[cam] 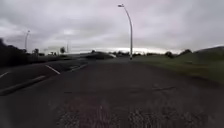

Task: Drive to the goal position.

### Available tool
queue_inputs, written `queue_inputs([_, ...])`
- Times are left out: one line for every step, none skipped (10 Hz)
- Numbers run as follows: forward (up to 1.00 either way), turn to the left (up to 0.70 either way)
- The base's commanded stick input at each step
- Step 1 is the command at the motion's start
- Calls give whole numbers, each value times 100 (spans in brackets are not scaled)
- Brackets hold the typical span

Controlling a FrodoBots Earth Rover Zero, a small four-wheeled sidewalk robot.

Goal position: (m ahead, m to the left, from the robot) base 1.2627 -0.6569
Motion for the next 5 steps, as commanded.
queue_inputs([100,0])
queue_inputs([100,0])
queue_inputs([100,0])
queue_inputs([100,0])
queue_inputs([100,0])
